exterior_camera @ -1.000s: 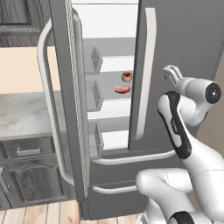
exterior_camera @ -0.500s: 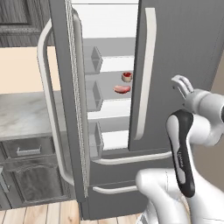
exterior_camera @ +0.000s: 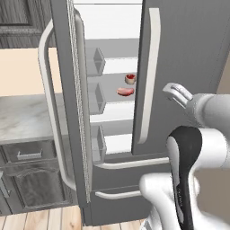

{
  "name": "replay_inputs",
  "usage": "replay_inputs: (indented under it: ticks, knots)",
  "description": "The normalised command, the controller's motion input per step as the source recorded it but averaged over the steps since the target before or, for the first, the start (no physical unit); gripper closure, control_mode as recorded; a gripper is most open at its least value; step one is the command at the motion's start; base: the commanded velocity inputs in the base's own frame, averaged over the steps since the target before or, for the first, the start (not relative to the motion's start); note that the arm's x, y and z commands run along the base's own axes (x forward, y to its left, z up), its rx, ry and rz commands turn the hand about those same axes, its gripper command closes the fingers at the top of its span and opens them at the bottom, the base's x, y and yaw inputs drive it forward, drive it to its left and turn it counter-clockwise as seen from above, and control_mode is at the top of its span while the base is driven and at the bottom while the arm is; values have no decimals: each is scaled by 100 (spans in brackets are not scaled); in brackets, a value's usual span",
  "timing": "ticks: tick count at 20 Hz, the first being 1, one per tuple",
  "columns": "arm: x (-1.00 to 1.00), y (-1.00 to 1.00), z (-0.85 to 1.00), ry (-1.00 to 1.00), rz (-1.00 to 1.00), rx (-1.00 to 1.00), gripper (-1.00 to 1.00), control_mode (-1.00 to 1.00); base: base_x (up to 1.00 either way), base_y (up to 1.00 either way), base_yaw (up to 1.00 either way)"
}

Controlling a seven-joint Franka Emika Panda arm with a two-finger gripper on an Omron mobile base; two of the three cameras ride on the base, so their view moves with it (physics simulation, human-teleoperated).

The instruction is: Place the steak on the counter behind the older steak on the same shelf of the fridge to maintain FIFO order. Close the fridge door when finished.

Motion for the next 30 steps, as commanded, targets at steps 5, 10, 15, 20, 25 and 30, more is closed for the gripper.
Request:
replay_inputs:
  ticks: [5, 10, 15, 20, 25, 30]
  knots:
    - [-100, 85, -18, -2, 2, -28, -100, -100, 0, 0, 0]
    - [-90, 68, -23, -7, 3, -28, -100, -100, 0, 0, 0]
    - [-5, 64, -7, -1, 0, -20, -100, -100, 0, 0, 0]
    - [15, 42, -8, 0, 0, -14, -100, -100, 0, 0, 0]
    - [0, 38, -19, -3, 0, -10, -100, -100, 0, 0, 0]
    - [4, 67, -16, -6, 0, -8, -100, -100, 0, 0, 0]
